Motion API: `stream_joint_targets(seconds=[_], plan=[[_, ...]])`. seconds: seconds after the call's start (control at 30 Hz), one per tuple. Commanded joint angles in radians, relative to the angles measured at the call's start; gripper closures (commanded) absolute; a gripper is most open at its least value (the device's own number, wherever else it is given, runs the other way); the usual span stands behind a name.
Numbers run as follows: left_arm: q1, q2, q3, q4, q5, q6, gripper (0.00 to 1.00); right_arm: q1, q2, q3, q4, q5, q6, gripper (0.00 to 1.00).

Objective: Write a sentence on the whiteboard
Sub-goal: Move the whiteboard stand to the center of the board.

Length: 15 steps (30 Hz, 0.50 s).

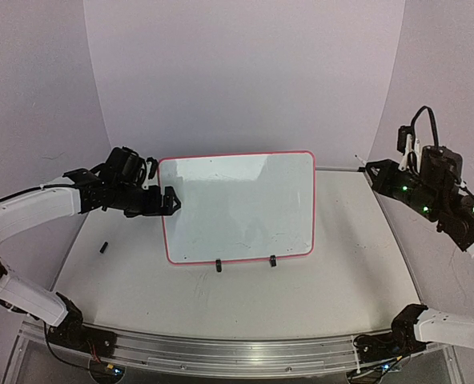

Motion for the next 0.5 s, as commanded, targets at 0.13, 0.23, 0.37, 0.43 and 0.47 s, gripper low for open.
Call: stream_joint_targets(seconds=[0.13,0.23,0.37,0.43,0.47], plan=[[0.001,0.058,0.017,0.091,0.070,0.033,0.02,-0.004,0.011,0.042,0.005,0.005,0.000,1.00],[0.000,0.061,0.016,0.113,0.099,0.035,0.02,-0.004,0.003,0.038,0.005,0.008,0.002,1.00],[0.001,0.091,0.039,0.118,0.171,0.034,0.04,-0.004,-0.006,0.033,0.005,0.012,0.004,1.00],[-0.002,0.107,0.053,0.114,0.188,0.035,0.04,-0.005,-0.009,0.031,0.005,0.013,0.003,1.00],[-0.003,0.109,0.054,0.114,0.190,0.033,0.04,-0.004,-0.010,0.030,0.005,0.014,0.004,1.00]])
